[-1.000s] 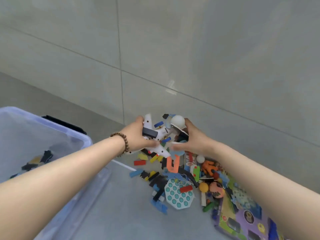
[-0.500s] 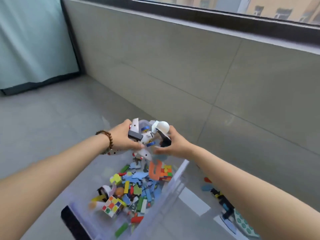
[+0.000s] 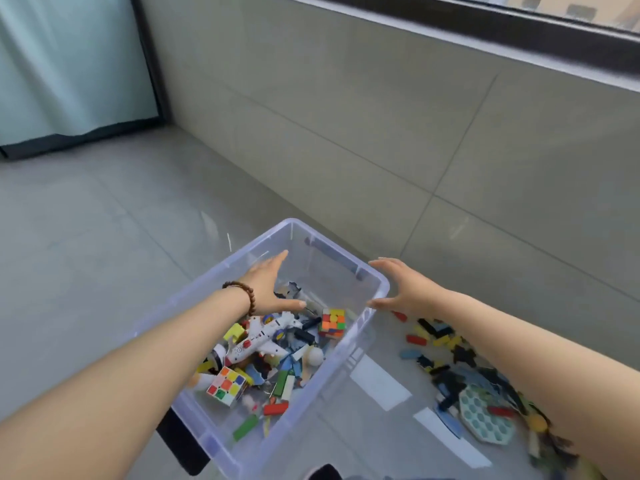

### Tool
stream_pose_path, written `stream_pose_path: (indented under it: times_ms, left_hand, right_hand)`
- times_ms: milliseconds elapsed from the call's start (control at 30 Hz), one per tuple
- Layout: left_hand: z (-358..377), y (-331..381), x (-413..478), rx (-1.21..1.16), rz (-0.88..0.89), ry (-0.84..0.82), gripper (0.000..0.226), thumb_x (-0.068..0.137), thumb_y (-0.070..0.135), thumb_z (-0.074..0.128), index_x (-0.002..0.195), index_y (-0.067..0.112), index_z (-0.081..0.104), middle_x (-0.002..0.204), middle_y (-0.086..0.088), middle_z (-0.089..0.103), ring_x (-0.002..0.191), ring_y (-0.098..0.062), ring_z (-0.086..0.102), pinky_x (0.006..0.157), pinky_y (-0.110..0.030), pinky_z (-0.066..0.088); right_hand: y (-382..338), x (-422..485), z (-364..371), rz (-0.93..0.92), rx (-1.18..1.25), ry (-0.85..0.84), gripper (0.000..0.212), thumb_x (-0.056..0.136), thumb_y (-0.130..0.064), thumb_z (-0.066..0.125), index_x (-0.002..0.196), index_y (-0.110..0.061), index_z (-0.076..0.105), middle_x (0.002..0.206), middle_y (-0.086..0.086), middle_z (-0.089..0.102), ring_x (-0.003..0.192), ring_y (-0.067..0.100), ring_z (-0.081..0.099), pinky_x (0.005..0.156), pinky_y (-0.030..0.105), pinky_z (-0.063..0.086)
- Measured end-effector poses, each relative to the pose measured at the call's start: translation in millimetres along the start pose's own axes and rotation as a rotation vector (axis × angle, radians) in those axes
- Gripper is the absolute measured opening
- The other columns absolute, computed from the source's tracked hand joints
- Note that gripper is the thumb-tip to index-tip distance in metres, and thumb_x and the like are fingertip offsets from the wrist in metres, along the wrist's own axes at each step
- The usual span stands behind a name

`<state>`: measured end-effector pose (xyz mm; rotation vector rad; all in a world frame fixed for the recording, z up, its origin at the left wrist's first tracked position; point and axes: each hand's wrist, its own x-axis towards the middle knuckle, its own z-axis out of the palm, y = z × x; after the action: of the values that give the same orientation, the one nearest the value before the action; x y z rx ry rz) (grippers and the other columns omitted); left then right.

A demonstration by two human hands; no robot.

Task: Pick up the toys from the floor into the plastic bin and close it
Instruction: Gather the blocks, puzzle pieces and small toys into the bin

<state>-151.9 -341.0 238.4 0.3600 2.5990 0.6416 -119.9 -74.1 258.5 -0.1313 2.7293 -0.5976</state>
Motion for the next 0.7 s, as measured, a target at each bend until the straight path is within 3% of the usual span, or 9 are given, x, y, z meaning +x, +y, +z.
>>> stream_pose_path:
  times_ms: [133,333,500,700]
  left_hand:
    - [14,61,5,0.033,0.095,0.003,0.104,0.076,0.057,0.065,0.150,0.022,0.000,0.157,0.000,0.010,0.144,-0.021,0.013,0.115,-0.039,0.022]
    - [79,163,47,0.128,0.237,-0.122,0.101,0.077,0.060,0.061,0.150,0.021,0.004,0.157,-0.001,0.014,0.144,-0.020,0.014,0.116,-0.039,0.022]
    - [163,209,104,0.216,0.311,-0.243,0.094,0.077,0.062,0.058,0.149,0.021,0.013,0.155,0.000,0.021,0.141,-0.021,0.022,0.113,-0.041,0.028]
    - [276,199,159,0.188,0.211,-0.394,0.086,0.079,0.057,0.060,0.147,0.022,0.019,0.154,-0.003,0.022,0.138,-0.022,0.027,0.111,-0.037,0.030]
  right_hand:
    - [51,-45,-29,0.084,-0.010,0.017,0.084,0.079,-0.046,0.069,0.146,-0.030,0.022,0.154,-0.006,0.019,0.137,0.014,0.030,0.109,0.028,0.029]
    - [156,-99,-36,0.236,0.070,0.000,0.085,0.079,-0.048,0.068,0.147,-0.030,0.020,0.155,-0.004,0.019,0.141,0.016,0.024,0.112,0.029,0.024]
    - [258,-113,4,0.407,0.180,-0.034,0.087,0.077,-0.047,0.070,0.146,-0.026,0.022,0.154,-0.001,0.023,0.139,0.018,0.028,0.111,0.031,0.028]
    - [346,-110,87,0.526,0.336,-0.053,0.085,0.069,-0.045,0.079,0.139,-0.025,0.035,0.139,-0.011,0.038,0.132,0.011,0.035,0.108,0.026,0.030]
